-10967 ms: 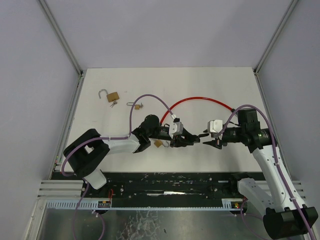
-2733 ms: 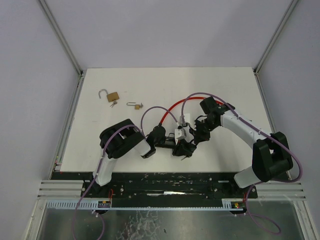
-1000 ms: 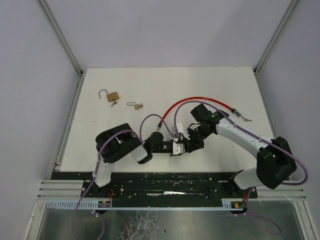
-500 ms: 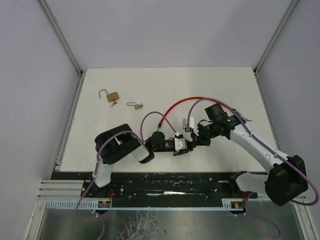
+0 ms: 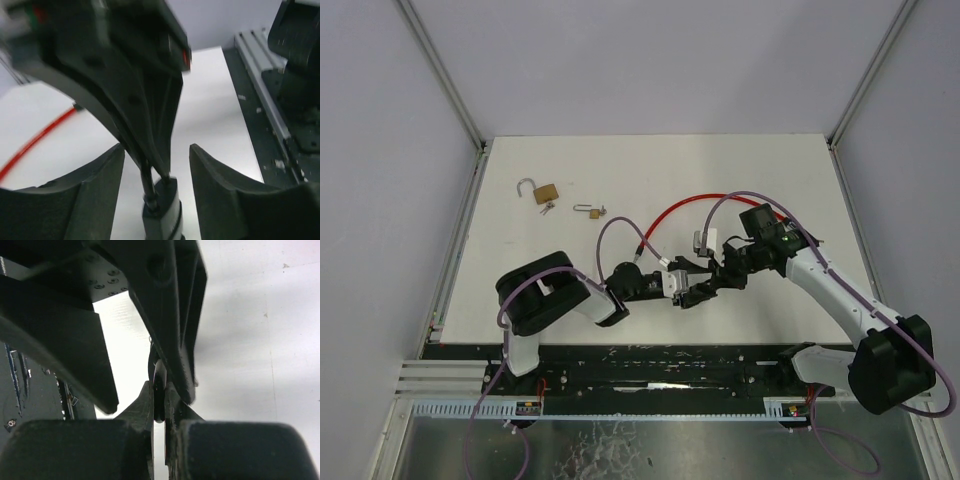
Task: Lock with the key
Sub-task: Lock the lock.
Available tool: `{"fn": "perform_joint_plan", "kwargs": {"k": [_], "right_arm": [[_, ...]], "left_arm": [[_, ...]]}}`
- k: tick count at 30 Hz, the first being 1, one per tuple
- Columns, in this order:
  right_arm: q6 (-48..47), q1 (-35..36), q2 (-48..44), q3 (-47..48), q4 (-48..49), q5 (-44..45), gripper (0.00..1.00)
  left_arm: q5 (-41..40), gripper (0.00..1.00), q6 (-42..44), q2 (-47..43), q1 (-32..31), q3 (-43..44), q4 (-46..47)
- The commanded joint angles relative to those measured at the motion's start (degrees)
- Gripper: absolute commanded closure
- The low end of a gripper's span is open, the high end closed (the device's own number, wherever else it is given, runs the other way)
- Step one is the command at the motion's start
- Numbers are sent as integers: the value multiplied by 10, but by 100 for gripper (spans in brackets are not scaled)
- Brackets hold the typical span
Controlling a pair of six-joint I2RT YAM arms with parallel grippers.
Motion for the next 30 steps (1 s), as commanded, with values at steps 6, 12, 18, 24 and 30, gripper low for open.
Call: {"fn": "perform_joint_plan", "kwargs": {"k": [6,12,18,24,30], "right_arm": [[2,-16,-18,11,7,-27,100],[-23,-39,-35,23,-26,-43,100],[-63,-67,-57,34,-66,-61,100],[-93,-77,-79,37,-88,-68,100],[-117,-85,-93,45,-107,-67,100]], "left_arm": [[-10,39,-27,-30,-1,-8,106],[-11,36,-33,-24,-1,-12,106],[-10,37,-30,-8,0,-3,105],[-1,39,-49,22,6,19,105],[-4,43,-63,52,6,34,105]]}}
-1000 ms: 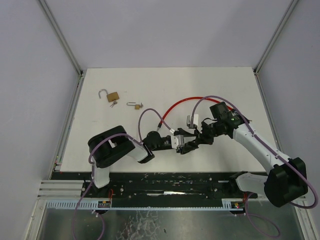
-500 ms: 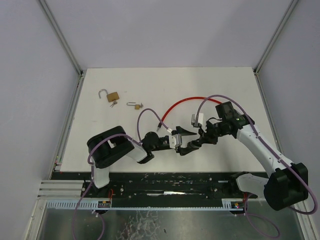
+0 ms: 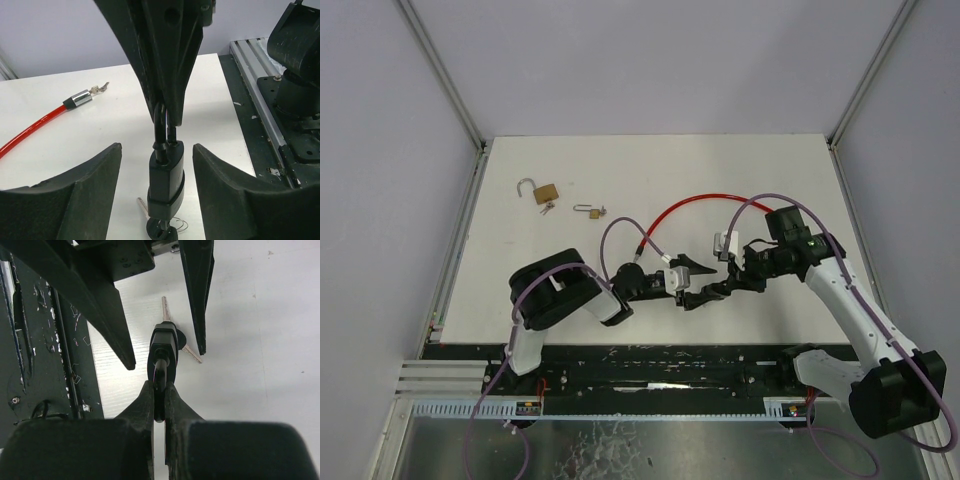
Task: Lock with the key
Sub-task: Lock the lock.
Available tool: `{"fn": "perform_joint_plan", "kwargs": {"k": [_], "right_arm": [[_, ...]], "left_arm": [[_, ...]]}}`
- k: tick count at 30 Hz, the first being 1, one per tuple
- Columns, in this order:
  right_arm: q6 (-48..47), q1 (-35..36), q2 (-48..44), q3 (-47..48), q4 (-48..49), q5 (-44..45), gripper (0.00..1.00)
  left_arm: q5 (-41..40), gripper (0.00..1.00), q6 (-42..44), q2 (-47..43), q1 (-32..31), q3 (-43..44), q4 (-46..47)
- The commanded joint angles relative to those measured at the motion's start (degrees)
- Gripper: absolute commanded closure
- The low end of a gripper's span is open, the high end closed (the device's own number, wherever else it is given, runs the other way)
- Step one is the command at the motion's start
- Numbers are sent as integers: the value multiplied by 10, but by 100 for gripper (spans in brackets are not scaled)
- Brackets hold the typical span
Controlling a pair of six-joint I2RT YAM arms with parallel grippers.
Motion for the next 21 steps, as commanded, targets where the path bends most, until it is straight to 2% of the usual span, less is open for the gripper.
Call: {"fn": "perform_joint_plan", "kwargs": {"k": [1,8,21], "right_arm": [[-34,-10,-24,40,-11,-39,100],[-42,-19,-32,44,-21,-40,100],[-69,-23,-32,68,-61,-57,100]], "left_arm": [[1,45,-17,26,2,22,47],[-5,53,-28,46,2,34,37],[43,54,-32,57,2,50,29]]}}
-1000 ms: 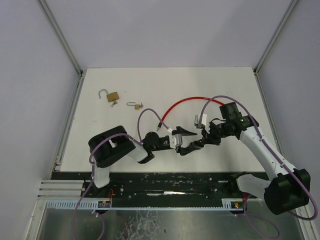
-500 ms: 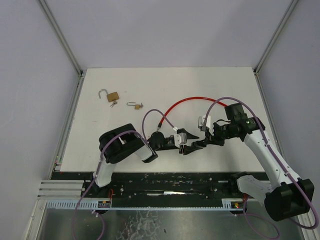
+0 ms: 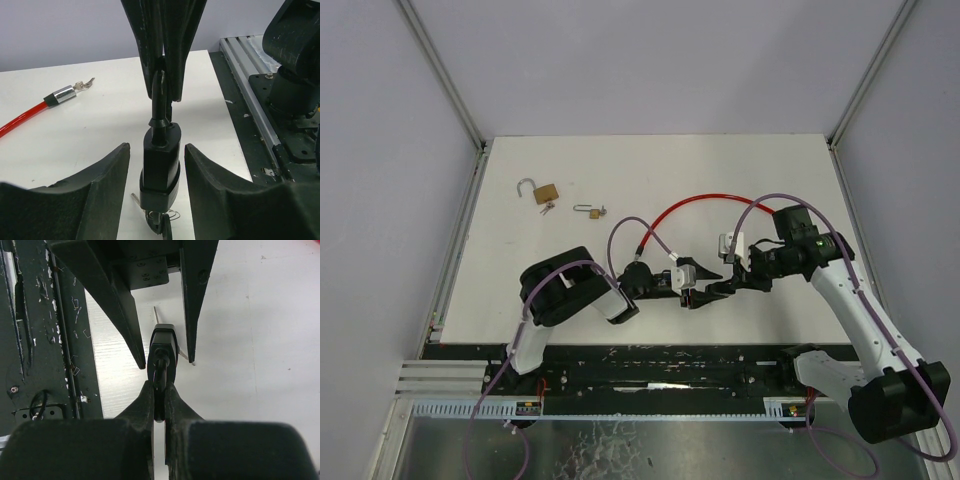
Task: Lock with the key
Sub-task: Lock the lock.
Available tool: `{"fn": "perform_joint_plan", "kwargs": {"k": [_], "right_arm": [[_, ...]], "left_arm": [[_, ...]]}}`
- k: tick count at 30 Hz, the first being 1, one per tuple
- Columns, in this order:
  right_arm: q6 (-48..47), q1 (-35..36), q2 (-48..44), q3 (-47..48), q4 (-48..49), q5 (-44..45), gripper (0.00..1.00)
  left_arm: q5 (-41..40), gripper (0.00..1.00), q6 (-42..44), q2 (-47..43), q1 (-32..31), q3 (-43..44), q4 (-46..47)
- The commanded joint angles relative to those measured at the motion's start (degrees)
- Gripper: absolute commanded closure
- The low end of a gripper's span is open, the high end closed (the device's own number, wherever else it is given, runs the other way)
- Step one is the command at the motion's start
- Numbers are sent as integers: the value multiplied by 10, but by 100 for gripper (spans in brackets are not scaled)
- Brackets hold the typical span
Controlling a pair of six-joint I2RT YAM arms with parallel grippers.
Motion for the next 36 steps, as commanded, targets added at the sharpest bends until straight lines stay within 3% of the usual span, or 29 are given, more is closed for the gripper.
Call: {"fn": "perform_joint_plan", "kwargs": {"k": [1,13,16,19,22,24,27,30,33,36], "right_arm": [[-19,-4,-15,44,-9,-52,100],[-35,-9,-15,68,-40,-73,100],[-38,-9,-11,65,-43,-77,100],[-43,-9,0,64,-48,-75,100],[-44,-8,10,63,-50,-69,99],[-40,-9,15,60,-46,-55,92],[-32,-8,21,56,-39,-33,60],[-31,-13,15,62,-45,-25,39],[-33,-33,-1,72,-43,-23,28],[-52,-51,0,82,-65,-28,28]], "left_arm": [[31,54,-6,13,2,15,31],[70,55,-13,19,2,25,32],[80,71,-12,20,1,26,36],[86,99,-7,19,2,25,38],[77,100,-3,17,2,22,39],[69,100,0,16,2,20,36],[57,100,6,12,1,16,34],[54,100,5,13,1,18,23],[52,100,-2,17,-1,21,17],[41,100,-7,18,-2,23,15]]}}
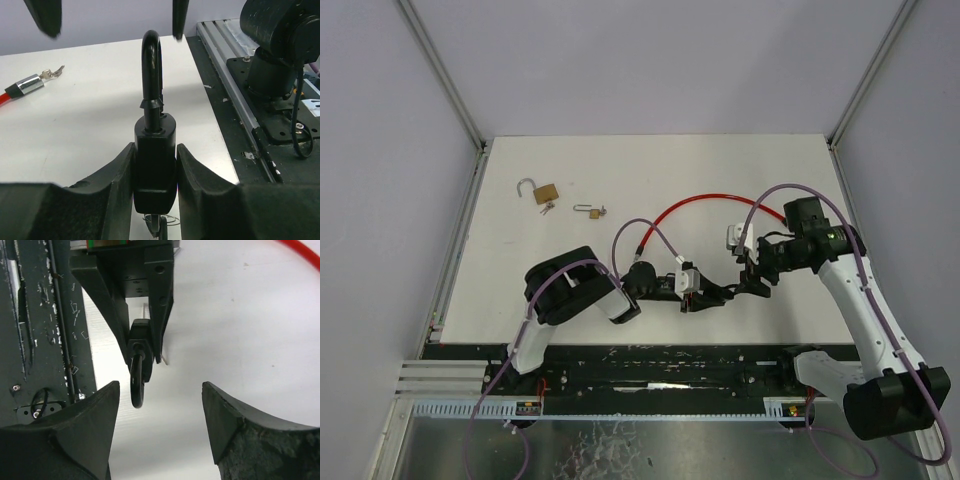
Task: Lock with the key
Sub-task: Lock the lock.
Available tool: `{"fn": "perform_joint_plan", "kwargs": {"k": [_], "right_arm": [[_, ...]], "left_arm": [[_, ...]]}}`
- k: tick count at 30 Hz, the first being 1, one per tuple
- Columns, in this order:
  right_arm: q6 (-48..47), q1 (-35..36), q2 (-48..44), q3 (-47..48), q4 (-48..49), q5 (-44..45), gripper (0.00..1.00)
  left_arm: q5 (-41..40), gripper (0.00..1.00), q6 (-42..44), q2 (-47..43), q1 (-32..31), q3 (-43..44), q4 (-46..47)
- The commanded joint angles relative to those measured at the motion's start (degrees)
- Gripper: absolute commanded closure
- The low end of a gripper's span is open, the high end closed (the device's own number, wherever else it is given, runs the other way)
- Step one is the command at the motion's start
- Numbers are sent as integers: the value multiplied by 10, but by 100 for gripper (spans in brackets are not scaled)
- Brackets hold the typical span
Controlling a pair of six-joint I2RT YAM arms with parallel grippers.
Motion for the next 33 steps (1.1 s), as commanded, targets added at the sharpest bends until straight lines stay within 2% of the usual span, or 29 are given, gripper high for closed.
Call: {"fn": "perform_joint_plan", "kwargs": {"k": [1,7,15,19,23,28,33], "right_arm": [[-25,-28,-8,37,-22,-8,28],[-67,-54,8,22,-52,-17,31],[-102,-55,43,-6,-49,-43,32],[-116,-55,54,-28,-21,-55,33],[-124,-55,37,-55,28,-38,30],[-151,-55,28,-80,42,-18,29],[-161,-55,60,-57,10,-21,36]], "left_arm": [[-25,100,1,3,-3,10,38],[-31,100,-5,14,-3,22,16],[-38,100,-14,29,-7,35,2],[-47,100,-15,31,-8,38,-4],[-49,100,-15,34,-8,41,-9],[-46,100,-14,35,-8,41,-9],[-46,100,-14,35,-8,42,-9]]}}
